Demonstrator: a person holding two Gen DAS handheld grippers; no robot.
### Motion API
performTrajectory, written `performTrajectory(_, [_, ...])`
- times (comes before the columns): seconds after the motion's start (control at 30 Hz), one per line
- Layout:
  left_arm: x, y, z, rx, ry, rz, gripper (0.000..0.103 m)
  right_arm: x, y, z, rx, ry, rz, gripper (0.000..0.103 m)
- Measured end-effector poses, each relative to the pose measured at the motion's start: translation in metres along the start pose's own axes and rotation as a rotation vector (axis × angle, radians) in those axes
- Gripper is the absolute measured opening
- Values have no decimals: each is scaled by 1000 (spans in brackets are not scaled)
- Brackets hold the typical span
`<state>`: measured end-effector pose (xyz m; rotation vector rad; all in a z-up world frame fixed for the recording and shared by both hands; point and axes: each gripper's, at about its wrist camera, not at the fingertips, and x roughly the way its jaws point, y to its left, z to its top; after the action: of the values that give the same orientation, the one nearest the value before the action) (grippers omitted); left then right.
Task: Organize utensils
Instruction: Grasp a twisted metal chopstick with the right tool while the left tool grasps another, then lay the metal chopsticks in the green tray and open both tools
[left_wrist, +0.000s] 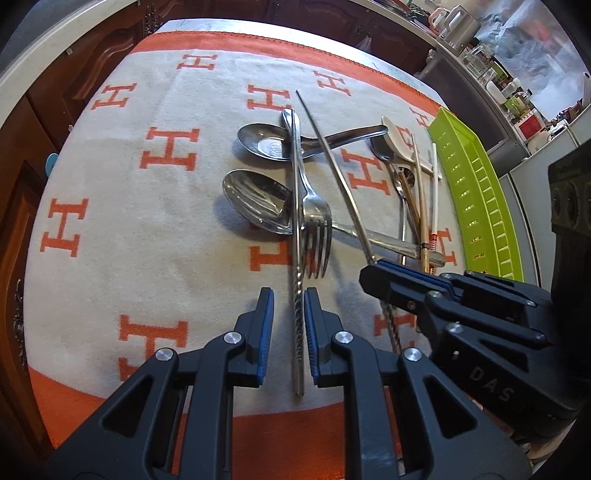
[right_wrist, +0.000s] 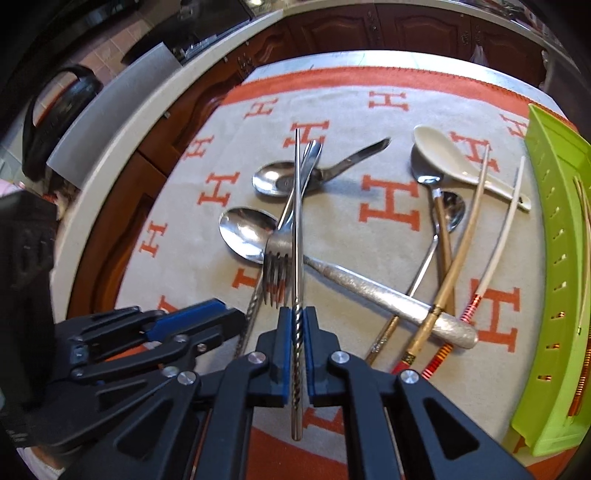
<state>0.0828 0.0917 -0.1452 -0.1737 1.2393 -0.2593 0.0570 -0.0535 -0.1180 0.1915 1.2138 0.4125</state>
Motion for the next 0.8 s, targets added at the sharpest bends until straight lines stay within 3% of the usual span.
performTrajectory(0.57, [16,-12,8,31,13,91,13,-22,-24,-2,68,-35,59,5])
performTrajectory(0.63, [16,-12,9,38,14,101,11,-22,-26,-2,74,-37,64,5])
performTrajectory(0.67, [16,-13,9,48,14,120,5,-23,-28,-2,79,-38,68,5])
performTrajectory(0.8, [14,-14,8,41,17,132,4,-26,-33,-2,96,-48,83,5])
